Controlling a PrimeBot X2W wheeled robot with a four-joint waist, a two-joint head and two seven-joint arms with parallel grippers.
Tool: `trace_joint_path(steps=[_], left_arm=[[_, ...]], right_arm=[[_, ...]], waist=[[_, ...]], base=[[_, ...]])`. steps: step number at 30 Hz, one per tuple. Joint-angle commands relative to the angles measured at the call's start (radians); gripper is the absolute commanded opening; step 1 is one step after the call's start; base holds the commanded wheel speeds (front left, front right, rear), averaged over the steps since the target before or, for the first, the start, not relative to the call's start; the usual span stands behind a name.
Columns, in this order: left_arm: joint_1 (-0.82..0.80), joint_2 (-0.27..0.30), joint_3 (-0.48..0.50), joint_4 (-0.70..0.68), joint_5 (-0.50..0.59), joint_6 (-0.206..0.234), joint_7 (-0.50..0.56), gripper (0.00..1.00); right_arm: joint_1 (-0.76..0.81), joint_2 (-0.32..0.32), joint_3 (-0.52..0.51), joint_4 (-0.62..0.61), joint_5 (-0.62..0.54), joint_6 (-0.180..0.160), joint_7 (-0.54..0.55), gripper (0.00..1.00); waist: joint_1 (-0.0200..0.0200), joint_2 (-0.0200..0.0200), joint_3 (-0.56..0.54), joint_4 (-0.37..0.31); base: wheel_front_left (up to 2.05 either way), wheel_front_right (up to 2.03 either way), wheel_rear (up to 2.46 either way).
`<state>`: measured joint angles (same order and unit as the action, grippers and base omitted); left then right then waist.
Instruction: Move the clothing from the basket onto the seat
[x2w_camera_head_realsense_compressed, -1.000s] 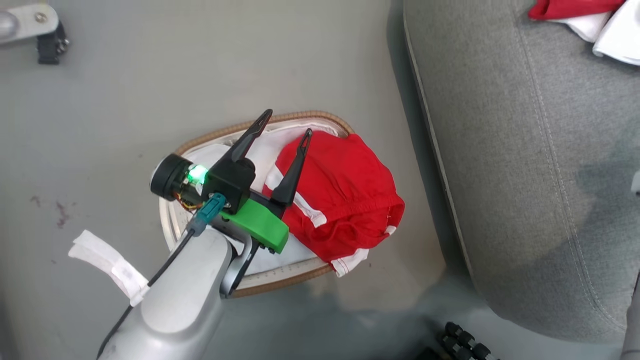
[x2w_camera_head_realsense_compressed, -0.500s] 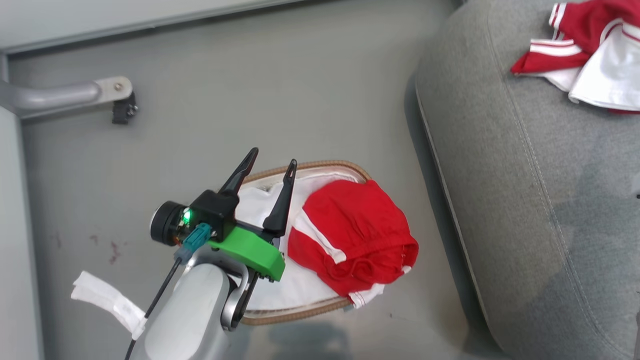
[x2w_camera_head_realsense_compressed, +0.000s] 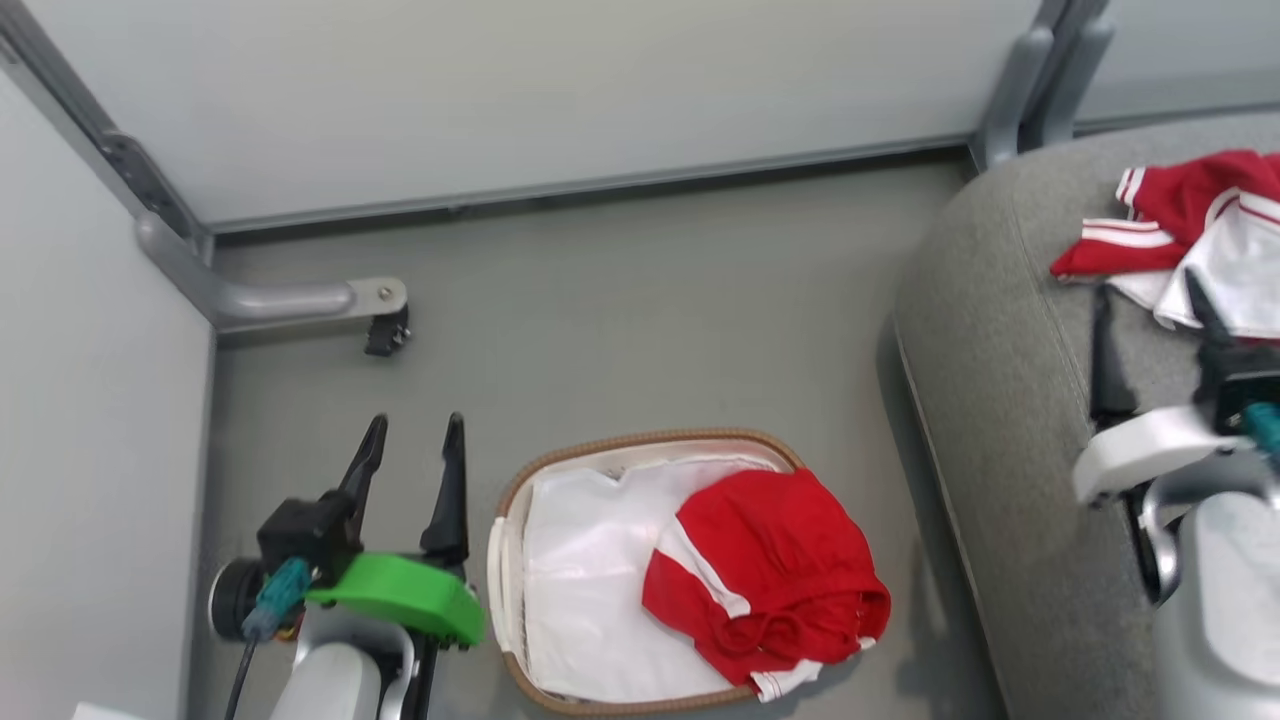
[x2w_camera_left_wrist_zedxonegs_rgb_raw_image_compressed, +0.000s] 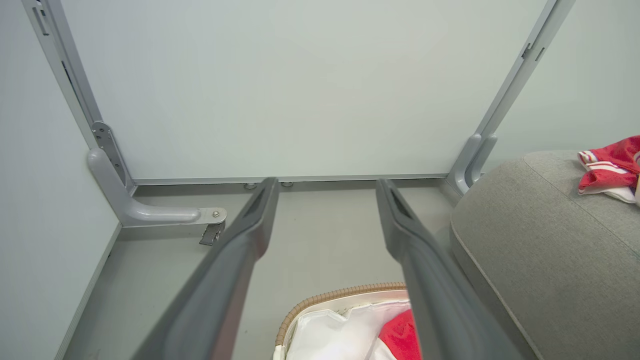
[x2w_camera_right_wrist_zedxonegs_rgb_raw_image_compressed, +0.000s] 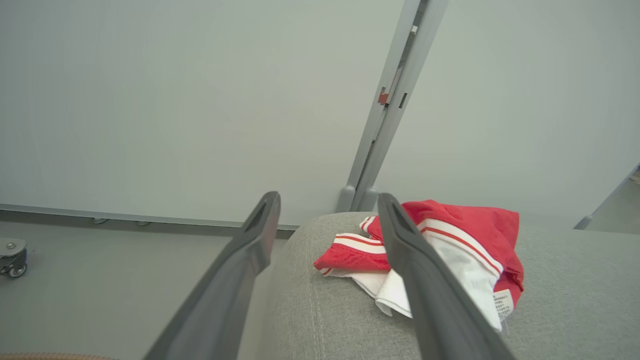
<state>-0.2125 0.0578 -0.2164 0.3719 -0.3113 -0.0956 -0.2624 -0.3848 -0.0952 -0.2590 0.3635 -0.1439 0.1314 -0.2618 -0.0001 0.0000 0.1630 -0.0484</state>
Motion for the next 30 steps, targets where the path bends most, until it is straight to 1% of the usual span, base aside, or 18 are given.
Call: trace_joint_path(steps=[1, 6, 11, 14, 17, 20, 30], left_arm=[[0.036, -0.001, 0.017, -0.004, 0.002, 0.003, -0.004, 1.00], [0.106, -0.006, 0.059, -0.016, 0.011, -0.004, -0.004, 1.00], [0.147, -0.007, 0.073, -0.032, 0.012, -0.010, -0.003, 1.00], [0.171, -0.007, 0.078, -0.043, 0.006, -0.008, -0.002, 1.00], [0.190, -0.007, 0.078, -0.050, 0.001, -0.005, -0.002, 1.00], [0.201, -0.007, 0.074, -0.047, -0.002, -0.003, -0.002, 1.00], [0.202, -0.007, 0.067, -0.031, -0.008, -0.002, -0.002, 1.00]], right_arm=[[0.031, 0.006, 0.020, 0.003, 0.015, -0.001, -0.005, 1.00], [0.092, 0.030, 0.109, 0.021, 0.053, -0.001, -0.005, 1.00], [0.147, 0.041, 0.158, 0.022, 0.088, -0.001, -0.005, 1.00], [0.181, 0.042, 0.181, 0.021, 0.142, -0.001, -0.005, 1.00], [0.214, 0.042, 0.194, 0.017, 0.197, -0.001, -0.005, 1.00], [0.241, 0.043, 0.199, 0.015, 0.227, -0.001, -0.005, 1.00], [0.269, 0.043, 0.204, 0.011, 0.254, -0.001, -0.005, 1.00]], waist=[[0.0001, 0.0000, -0.093, 0.065], [0.0001, 0.0000, -0.131, 0.082], [0.0001, 0.0000, -0.148, 0.087], [0.0001, 0.0000, -0.152, 0.087], [0.0001, 0.0000, -0.154, 0.084], [0.0001, 0.0000, -0.156, 0.082], [0.0001, 0.0000, -0.168, 0.078]], base=[[0.00, 0.00, 0.00], [0.00, 0.00, 0.00], [0.00, 0.00, 0.00], [0.00, 0.00, 0.00], [0.00, 0.00, 0.00], [0.00, 0.00, 0.00], [0.00, 0.00, 0.00]])
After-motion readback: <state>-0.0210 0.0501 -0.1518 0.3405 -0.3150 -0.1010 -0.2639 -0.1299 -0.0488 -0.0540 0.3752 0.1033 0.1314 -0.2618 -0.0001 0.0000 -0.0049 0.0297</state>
